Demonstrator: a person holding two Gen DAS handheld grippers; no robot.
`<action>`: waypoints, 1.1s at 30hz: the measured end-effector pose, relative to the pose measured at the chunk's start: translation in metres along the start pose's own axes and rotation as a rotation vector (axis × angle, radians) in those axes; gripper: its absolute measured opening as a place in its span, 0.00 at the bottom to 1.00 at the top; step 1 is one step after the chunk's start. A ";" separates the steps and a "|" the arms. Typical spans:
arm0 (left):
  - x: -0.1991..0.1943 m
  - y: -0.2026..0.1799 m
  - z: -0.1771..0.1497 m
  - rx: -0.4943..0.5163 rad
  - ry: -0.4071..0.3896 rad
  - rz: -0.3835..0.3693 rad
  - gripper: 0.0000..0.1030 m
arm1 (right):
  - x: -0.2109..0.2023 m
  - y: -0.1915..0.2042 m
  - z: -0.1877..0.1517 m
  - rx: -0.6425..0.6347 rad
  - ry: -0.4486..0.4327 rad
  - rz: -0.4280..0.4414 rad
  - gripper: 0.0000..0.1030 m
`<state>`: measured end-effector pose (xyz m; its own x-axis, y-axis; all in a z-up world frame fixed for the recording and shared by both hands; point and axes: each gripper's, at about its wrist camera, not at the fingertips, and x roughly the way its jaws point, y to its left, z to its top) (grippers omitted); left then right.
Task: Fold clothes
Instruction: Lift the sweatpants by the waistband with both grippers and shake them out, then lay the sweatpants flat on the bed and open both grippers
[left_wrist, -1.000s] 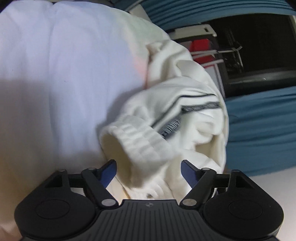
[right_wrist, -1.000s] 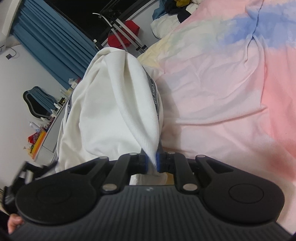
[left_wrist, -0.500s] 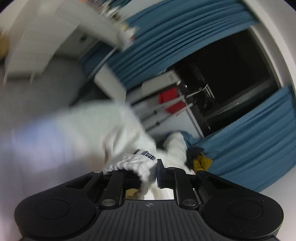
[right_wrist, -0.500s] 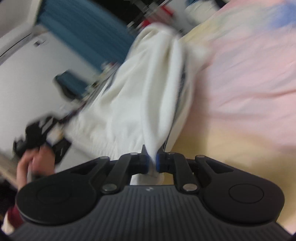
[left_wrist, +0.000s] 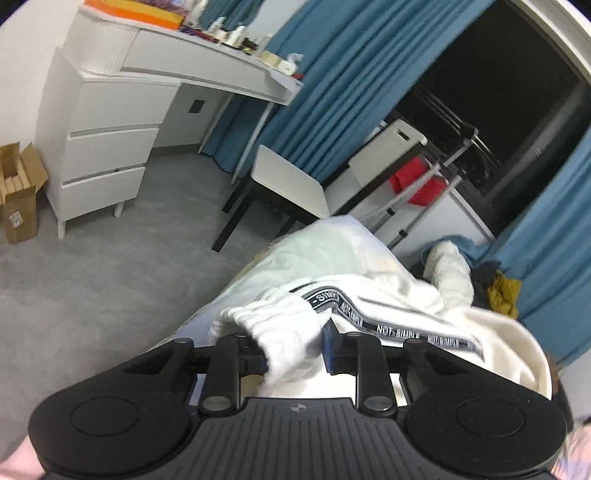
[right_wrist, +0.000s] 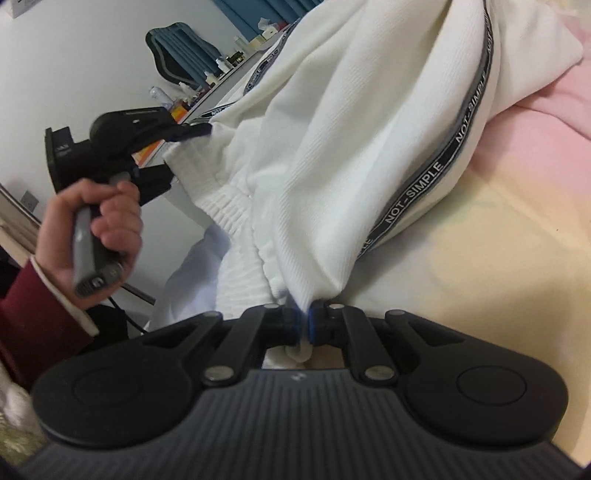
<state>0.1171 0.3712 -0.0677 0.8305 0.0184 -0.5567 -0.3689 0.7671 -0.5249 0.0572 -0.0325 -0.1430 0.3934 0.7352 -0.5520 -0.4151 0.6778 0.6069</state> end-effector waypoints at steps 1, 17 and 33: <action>-0.001 -0.001 -0.002 0.018 0.006 0.000 0.31 | -0.003 0.003 0.000 -0.025 0.002 -0.010 0.08; -0.153 -0.075 -0.093 0.248 -0.046 -0.023 0.94 | -0.084 0.019 -0.012 -0.174 -0.118 -0.170 0.81; -0.025 -0.256 -0.073 0.099 0.086 -0.231 0.85 | -0.211 -0.028 0.025 -0.219 -0.325 -0.298 0.81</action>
<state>0.1601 0.1270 0.0338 0.8479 -0.2162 -0.4841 -0.1270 0.8037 -0.5813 0.0062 -0.2066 -0.0296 0.7425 0.4919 -0.4547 -0.3948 0.8697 0.2961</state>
